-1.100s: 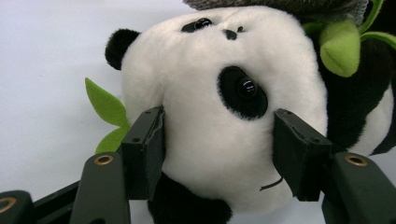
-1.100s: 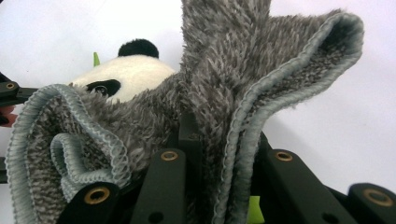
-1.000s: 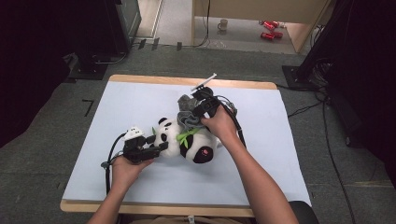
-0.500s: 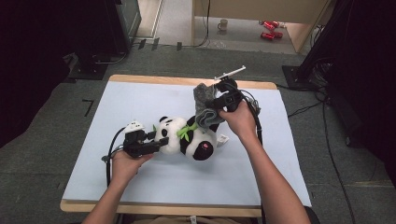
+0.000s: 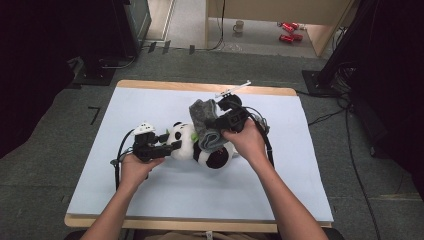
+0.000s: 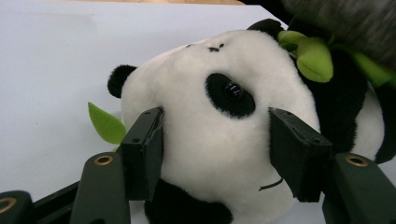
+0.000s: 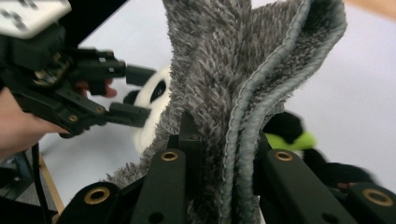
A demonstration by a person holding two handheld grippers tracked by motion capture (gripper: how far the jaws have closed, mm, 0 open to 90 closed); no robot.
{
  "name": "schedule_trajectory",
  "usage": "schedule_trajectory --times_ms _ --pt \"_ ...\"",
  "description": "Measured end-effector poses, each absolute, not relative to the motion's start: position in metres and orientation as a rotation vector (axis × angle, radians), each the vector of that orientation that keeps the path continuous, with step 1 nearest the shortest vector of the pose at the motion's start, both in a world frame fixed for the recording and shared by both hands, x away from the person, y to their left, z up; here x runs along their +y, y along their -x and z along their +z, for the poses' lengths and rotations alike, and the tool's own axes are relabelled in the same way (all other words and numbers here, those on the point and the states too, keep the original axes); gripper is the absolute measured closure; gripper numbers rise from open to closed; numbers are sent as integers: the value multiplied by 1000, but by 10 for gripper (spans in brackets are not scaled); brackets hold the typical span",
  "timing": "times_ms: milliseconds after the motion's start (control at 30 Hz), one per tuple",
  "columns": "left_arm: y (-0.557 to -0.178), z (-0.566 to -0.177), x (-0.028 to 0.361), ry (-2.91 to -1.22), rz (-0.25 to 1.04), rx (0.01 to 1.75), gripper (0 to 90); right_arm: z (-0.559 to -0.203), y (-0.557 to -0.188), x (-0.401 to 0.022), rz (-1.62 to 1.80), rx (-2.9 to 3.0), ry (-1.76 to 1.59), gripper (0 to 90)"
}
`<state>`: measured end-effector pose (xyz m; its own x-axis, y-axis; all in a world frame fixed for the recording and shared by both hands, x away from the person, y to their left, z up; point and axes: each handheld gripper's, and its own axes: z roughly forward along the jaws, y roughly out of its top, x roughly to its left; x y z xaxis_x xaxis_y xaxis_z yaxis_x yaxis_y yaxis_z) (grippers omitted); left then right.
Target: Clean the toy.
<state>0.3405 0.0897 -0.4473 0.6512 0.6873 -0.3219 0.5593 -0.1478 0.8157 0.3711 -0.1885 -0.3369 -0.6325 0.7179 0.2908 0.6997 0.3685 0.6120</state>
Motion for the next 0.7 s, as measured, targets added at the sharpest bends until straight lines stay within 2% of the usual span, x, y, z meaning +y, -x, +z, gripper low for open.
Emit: schedule_trajectory --times_ms 100,233,700 --pt "-340 -448 90 -1838 156 976 372 -356 -374 -180 1060 2598 -1338 770" --pt "-340 -447 93 -1840 167 955 305 -374 -378 -178 1054 2585 -1357 776" --pt "-324 -451 90 -1868 246 924 196 -377 -402 -191 1047 2543 -1424 773"
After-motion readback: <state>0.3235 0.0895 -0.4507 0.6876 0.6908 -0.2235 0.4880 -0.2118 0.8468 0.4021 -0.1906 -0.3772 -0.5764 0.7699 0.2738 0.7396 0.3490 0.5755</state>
